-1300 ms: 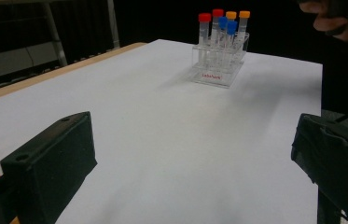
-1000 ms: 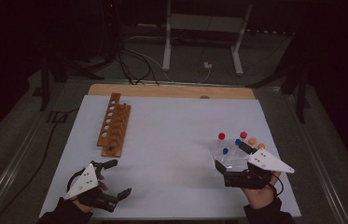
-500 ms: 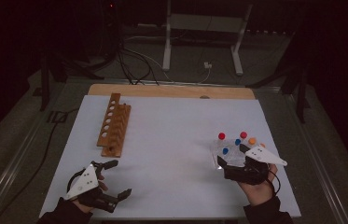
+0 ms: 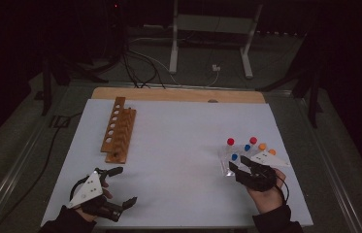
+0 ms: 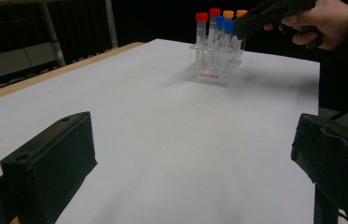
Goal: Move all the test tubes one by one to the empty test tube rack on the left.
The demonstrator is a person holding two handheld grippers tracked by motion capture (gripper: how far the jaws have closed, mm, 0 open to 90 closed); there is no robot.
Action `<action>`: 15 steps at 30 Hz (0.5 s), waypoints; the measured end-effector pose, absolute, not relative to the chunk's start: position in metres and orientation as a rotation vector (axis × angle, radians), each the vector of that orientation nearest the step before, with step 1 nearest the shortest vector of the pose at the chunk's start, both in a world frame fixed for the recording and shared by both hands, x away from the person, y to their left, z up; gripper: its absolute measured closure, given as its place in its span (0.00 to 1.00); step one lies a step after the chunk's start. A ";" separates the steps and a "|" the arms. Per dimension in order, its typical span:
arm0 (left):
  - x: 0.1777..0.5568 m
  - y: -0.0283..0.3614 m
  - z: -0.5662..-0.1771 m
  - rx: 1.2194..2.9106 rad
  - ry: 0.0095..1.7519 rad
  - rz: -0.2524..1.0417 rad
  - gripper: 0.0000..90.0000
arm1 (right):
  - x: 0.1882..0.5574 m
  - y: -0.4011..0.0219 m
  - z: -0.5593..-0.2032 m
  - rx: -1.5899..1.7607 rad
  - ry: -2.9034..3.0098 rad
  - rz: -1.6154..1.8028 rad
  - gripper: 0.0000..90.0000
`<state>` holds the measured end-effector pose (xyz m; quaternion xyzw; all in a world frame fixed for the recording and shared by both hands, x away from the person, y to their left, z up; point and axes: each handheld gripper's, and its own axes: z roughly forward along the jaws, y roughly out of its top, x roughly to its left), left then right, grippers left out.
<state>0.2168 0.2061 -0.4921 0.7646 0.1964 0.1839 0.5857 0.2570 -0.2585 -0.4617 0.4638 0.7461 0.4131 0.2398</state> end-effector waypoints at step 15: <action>0.217 0.206 -0.492 1.785 0.456 0.430 0.00 | 0.265 -0.255 -0.463 1.327 2.112 1.035 0.79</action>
